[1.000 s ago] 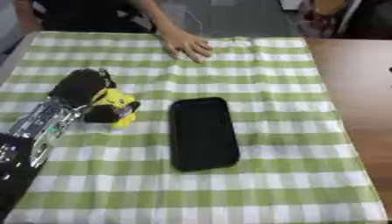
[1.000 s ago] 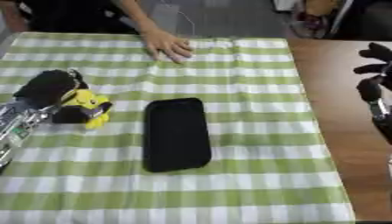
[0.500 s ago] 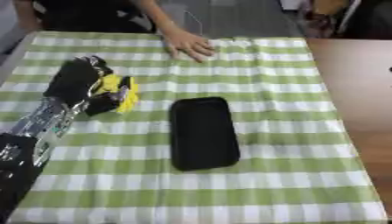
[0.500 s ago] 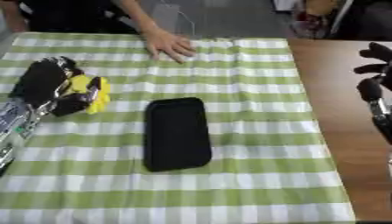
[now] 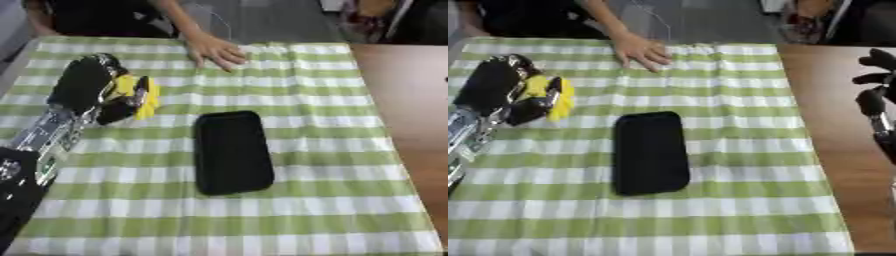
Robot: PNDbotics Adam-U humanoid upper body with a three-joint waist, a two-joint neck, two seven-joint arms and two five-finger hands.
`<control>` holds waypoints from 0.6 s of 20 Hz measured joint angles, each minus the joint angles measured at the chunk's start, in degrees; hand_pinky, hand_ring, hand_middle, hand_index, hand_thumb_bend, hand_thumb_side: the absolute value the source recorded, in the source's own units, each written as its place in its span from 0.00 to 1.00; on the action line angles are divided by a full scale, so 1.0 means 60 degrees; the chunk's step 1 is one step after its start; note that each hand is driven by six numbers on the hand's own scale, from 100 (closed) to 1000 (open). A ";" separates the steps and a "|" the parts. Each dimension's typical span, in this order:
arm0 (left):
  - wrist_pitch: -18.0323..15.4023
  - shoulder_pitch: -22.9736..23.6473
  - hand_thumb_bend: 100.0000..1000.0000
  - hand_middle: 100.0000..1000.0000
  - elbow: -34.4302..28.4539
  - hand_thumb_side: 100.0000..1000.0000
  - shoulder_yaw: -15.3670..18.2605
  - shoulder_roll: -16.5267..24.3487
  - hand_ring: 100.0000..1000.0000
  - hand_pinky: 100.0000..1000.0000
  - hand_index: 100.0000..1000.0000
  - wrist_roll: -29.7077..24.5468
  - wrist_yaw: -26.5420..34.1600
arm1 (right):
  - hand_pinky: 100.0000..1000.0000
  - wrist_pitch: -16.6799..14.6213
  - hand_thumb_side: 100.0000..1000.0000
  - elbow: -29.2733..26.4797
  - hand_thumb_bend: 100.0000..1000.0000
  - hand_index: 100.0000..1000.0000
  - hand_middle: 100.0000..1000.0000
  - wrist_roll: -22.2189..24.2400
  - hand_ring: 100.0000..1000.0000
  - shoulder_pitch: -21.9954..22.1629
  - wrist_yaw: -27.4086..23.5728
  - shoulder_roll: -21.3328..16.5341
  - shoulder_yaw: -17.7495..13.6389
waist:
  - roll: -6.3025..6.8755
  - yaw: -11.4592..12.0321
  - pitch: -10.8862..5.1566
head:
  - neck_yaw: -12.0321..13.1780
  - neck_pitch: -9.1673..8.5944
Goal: Pick up objects on the table and place them in the box.
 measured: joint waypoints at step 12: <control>-0.0511 -0.1672 0.03 0.00 -0.1208 0.85 -0.0697 -0.0481 0.00 0.00 0.00 -0.1465 -0.0096 | 0.44 -0.0008 1.00 0.0000 0.62 0.92 0.76 0.0010 0.64 0.0000 0.0000 0.0001 0.0032 | 0.0005 0.0020 -0.0062 | 0.0004 0.0001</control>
